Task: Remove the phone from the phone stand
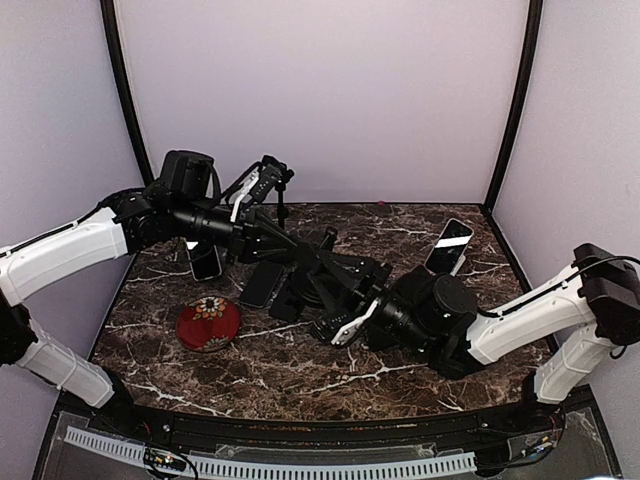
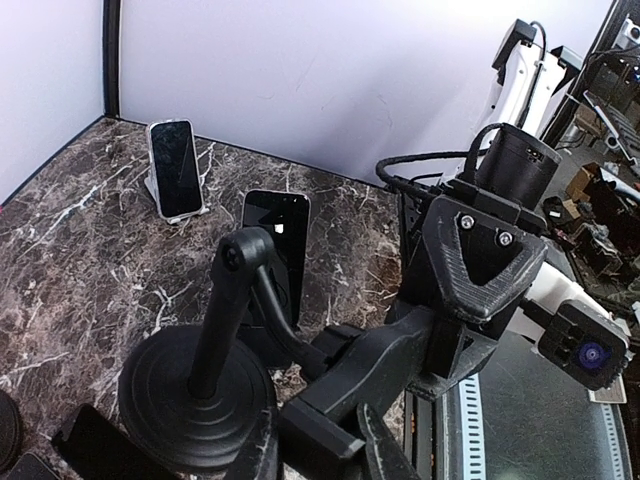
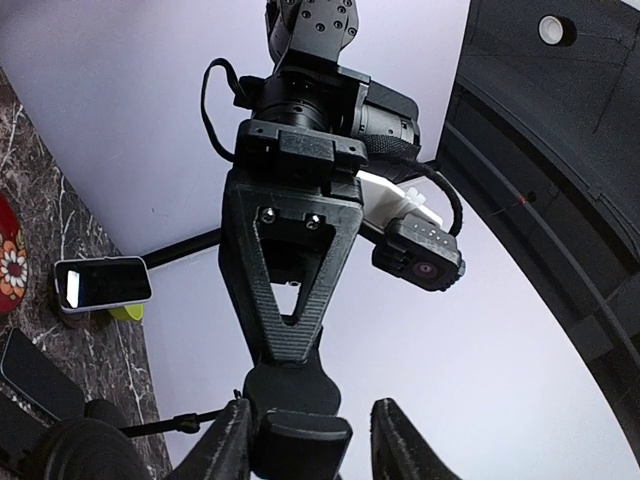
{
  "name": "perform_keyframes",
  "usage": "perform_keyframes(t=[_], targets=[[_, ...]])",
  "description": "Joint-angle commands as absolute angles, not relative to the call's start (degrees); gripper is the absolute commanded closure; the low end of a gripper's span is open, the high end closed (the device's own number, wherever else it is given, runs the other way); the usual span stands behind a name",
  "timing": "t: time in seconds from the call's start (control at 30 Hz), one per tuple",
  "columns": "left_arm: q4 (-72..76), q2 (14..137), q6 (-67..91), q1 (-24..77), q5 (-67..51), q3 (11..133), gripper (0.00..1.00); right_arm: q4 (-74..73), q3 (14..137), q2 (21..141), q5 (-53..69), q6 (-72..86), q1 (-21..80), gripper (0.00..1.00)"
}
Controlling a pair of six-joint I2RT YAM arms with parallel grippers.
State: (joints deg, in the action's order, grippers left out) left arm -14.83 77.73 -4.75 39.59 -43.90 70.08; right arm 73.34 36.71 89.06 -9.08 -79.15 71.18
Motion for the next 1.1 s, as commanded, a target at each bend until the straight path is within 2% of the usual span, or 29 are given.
perform_keyframes(t=[0.0, 0.17, 0.33, 0.47, 1.07], targets=[[-9.7, 78.2, -3.7, 40.6, -44.6, 68.5, 1.0, 79.4, 35.8, 88.2, -10.4, -79.6, 70.3, 0.52], [-5.8, 80.3, -3.0, 40.6, -44.6, 68.7, 1.0, 79.0, 34.2, 87.1, -11.9, -79.3, 69.2, 0.39], [-0.2, 83.2, -1.7, 40.6, -43.1, 68.8, 1.0, 78.8, 32.3, 85.8, -14.0, -78.9, 68.2, 0.2], [4.1, 85.9, -1.1, 39.9, -40.6, 69.4, 1.0, 78.7, 30.8, 84.3, -15.2, -78.3, 67.8, 0.01], [25.1, 105.3, 3.3, 33.6, -32.8, 75.6, 1.0, 77.0, 29.8, 80.0, -15.5, -76.2, 68.0, 0.0]])
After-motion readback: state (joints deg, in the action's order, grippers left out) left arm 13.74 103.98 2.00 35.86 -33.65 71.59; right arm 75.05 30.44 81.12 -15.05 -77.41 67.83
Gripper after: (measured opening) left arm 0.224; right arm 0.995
